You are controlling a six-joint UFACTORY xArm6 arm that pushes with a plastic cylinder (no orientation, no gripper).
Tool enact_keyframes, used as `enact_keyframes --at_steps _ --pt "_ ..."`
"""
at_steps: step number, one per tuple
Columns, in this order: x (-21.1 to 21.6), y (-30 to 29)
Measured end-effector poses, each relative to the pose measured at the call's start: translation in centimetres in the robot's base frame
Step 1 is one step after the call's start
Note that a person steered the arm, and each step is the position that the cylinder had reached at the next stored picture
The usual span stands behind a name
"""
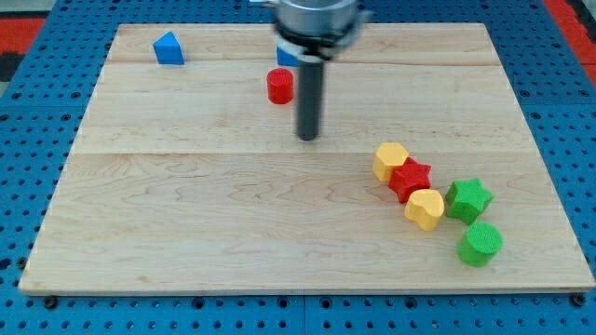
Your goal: Push the red circle into the yellow hexagon
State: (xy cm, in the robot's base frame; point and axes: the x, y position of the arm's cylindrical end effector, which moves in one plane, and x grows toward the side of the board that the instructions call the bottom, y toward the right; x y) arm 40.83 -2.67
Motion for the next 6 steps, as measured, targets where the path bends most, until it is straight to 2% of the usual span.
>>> enact_keyframes --at_steps 1,2,3,4,5,6 --pt "-2.6 -8.4" --pt "-10.9 -5.4" --pt "-12.3 -4.5" --pt "-4.6 -0.2" --pt "-1.8 9.9" --pt "0.7 10.7"
